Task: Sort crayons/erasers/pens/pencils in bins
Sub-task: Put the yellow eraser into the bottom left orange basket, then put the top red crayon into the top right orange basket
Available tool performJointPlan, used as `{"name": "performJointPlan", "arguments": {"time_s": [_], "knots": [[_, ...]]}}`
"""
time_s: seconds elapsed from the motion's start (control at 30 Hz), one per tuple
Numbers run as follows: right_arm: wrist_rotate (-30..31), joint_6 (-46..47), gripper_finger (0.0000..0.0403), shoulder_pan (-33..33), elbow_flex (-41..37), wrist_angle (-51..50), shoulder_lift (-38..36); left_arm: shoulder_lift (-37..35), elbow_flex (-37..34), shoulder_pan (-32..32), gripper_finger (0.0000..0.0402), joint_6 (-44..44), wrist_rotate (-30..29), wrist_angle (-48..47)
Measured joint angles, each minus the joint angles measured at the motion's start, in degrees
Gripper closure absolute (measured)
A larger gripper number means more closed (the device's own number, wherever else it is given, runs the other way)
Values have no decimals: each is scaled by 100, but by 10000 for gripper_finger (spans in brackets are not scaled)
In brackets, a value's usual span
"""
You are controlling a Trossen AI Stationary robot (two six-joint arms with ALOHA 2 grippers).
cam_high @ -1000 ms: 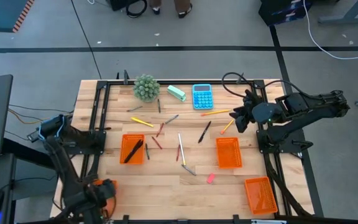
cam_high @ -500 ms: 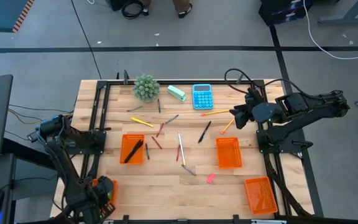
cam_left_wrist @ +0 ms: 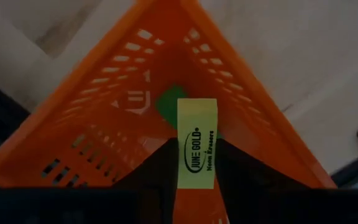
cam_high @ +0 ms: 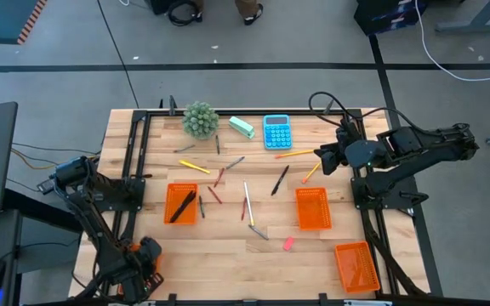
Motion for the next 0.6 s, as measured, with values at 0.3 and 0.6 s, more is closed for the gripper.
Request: {"name": "performJointPlan", "arguments": {"time_s": [0.3,0.6], "knots": [[-11,-2,248,0,0,0,0,0,0,43,249,146,203,5],[-13,-50,248,0,0,0,2,-72,107,52,193,184,799,-56]]}}
